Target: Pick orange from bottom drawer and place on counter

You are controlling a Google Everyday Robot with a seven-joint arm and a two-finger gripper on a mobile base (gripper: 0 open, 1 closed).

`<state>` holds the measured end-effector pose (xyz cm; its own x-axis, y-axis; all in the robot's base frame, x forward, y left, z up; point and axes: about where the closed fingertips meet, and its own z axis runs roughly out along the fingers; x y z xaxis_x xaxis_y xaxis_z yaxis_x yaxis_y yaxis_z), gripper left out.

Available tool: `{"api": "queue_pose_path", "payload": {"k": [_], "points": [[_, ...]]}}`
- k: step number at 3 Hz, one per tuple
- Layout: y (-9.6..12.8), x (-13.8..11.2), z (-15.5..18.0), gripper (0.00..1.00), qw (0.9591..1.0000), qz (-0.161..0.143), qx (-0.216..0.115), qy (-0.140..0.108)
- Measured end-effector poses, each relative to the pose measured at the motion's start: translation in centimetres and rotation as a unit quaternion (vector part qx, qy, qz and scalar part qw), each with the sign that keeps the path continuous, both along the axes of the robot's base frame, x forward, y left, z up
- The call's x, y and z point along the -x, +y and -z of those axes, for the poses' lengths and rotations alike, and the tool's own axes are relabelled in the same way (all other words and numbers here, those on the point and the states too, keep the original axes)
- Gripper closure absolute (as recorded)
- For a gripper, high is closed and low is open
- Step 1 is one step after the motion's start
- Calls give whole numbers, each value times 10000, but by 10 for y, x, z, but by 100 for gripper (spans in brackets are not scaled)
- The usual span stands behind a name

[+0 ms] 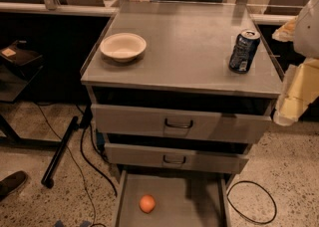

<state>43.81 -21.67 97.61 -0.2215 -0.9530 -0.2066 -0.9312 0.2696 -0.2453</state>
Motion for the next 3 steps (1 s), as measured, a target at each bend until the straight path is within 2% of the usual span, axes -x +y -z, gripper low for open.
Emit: {"api": "queue_pose_path", "payload": {"k": [1, 2, 3], "points": [[0, 0, 0, 0, 10000, 0, -1, 1], [2, 5, 13, 0, 9999, 78, -105, 105], [6, 17, 78, 0, 9968, 261, -616, 446]]}}
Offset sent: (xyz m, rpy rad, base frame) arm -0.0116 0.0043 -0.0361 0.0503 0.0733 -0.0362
